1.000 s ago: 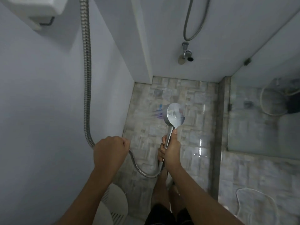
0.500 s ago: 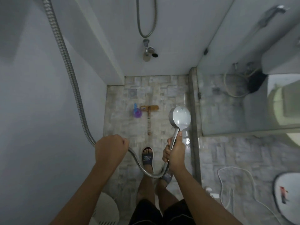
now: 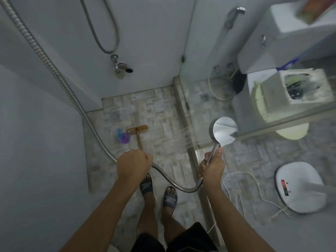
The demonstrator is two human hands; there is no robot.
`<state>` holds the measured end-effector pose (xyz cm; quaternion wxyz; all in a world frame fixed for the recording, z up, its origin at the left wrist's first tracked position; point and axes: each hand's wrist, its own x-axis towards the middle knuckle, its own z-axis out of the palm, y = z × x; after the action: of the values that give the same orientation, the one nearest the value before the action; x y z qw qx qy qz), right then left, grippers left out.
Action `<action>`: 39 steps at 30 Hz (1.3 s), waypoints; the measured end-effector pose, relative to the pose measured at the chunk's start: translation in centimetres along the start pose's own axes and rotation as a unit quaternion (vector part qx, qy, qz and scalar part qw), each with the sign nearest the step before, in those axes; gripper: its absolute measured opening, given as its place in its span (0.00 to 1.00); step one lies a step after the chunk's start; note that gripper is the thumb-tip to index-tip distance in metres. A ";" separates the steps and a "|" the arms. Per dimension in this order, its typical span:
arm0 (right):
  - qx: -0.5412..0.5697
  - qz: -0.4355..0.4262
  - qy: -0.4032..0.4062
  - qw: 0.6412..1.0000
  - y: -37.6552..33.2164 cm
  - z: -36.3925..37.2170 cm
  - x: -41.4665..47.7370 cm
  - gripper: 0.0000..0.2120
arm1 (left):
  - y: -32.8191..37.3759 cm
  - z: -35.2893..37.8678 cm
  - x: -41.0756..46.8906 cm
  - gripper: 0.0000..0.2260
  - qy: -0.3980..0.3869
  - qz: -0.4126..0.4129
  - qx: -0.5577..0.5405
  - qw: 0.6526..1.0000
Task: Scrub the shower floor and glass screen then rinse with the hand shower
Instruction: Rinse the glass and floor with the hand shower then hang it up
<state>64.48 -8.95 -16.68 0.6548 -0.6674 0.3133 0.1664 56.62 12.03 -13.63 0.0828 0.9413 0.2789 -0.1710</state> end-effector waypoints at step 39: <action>0.028 -0.107 -0.032 0.993 -14.7 21.2 3.8 0.33 | -8.1 -13.7 17.2 0.23 0.027 -0.064 -0.068 0.995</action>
<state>80.64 10.26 -9.62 0.6970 -0.6728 0.2235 0.1076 69.43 30.75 -7.76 0.1276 0.9182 0.3516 -0.1309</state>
